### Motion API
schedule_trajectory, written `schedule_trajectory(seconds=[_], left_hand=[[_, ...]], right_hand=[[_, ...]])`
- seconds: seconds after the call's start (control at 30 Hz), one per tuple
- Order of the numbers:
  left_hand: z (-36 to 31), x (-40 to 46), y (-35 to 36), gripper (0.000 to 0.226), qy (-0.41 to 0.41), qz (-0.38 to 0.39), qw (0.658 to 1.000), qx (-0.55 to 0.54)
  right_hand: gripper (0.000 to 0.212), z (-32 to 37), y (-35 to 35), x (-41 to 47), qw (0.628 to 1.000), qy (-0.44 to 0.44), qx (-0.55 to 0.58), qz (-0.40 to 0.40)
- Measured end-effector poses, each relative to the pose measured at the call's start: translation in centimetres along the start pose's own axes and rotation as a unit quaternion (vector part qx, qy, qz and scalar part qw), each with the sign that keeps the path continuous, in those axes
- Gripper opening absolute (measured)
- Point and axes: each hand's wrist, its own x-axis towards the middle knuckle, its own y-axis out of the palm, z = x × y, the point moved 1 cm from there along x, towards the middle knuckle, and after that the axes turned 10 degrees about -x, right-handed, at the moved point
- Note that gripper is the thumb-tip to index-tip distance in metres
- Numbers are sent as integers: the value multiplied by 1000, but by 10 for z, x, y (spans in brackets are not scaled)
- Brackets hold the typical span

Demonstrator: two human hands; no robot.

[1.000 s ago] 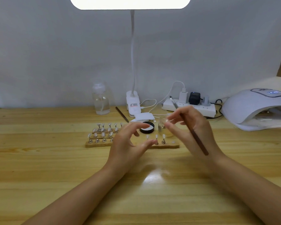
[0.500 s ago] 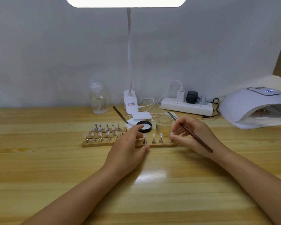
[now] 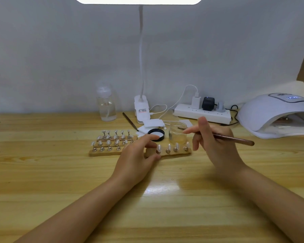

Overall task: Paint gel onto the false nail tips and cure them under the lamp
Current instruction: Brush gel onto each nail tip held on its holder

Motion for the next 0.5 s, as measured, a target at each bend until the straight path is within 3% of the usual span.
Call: schedule_trajectory(seconds=[0.13, 0.33, 0.5], left_hand=[[-2, 1, -1, 32, 3, -6, 999, -42], [-3, 3, -1, 18, 21, 0, 998, -59], [-3, 3, -2, 17, 17, -1, 998, -69]], right_hand=[[51, 10, 19, -7, 997, 17, 56, 52], [38, 8, 26, -10, 999, 18, 36, 26], [37, 8, 26, -13, 997, -7, 43, 58]])
